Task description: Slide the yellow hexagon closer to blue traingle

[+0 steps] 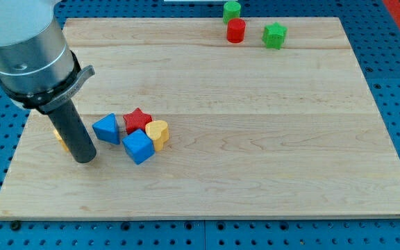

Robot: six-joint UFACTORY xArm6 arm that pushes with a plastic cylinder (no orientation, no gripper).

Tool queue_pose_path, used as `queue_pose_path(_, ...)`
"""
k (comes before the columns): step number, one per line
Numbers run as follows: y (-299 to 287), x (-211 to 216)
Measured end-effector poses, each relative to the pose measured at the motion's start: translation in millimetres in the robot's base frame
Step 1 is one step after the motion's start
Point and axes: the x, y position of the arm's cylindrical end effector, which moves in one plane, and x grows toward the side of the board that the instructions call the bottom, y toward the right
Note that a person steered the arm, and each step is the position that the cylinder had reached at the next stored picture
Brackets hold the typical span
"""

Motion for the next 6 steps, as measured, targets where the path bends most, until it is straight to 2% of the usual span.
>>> queue_pose_path(2,17.9,-71.0)
queue_pose_path(3,14.5,-86.4)
queue_pose_path(4,-19.7,-94.5)
queue_pose_path(5,-79.5,-77.2)
queue_pose_path(6,-79.7,-15.0)
